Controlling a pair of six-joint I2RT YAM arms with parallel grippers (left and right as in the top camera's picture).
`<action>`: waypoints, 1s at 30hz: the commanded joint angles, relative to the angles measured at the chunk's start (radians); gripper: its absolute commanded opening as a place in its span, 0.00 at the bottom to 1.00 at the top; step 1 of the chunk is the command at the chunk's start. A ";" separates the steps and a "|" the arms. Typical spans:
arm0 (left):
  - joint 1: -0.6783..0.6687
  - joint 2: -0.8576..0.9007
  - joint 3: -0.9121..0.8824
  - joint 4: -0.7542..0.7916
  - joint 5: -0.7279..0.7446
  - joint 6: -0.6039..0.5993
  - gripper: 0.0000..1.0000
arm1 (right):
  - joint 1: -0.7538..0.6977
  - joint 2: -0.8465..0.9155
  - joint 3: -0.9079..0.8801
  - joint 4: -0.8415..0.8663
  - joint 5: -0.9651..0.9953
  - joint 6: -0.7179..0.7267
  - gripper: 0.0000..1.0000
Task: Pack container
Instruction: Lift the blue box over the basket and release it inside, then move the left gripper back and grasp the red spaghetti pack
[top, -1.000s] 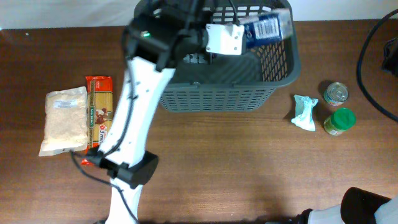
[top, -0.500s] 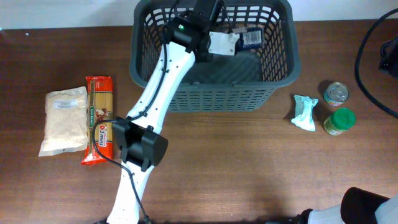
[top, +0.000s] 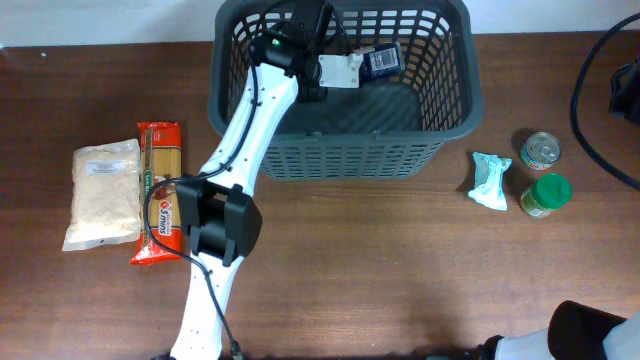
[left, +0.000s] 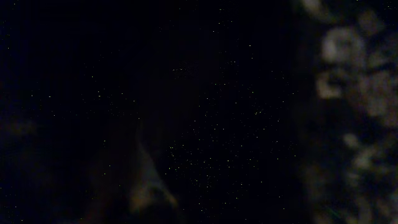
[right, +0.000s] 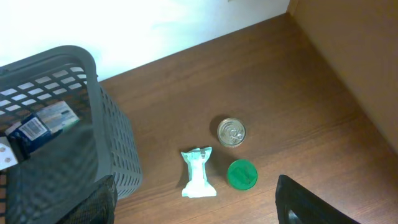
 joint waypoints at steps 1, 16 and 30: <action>-0.002 0.001 0.004 0.013 0.042 -0.021 0.13 | -0.007 -0.004 -0.004 0.004 -0.009 0.008 0.76; 0.021 -0.201 0.005 0.036 -0.026 -0.497 0.99 | -0.007 -0.004 -0.004 0.004 -0.055 0.007 0.76; 0.348 -0.779 -0.069 -0.120 -0.027 -0.650 0.99 | -0.008 -0.004 -0.004 0.002 -0.055 0.008 0.77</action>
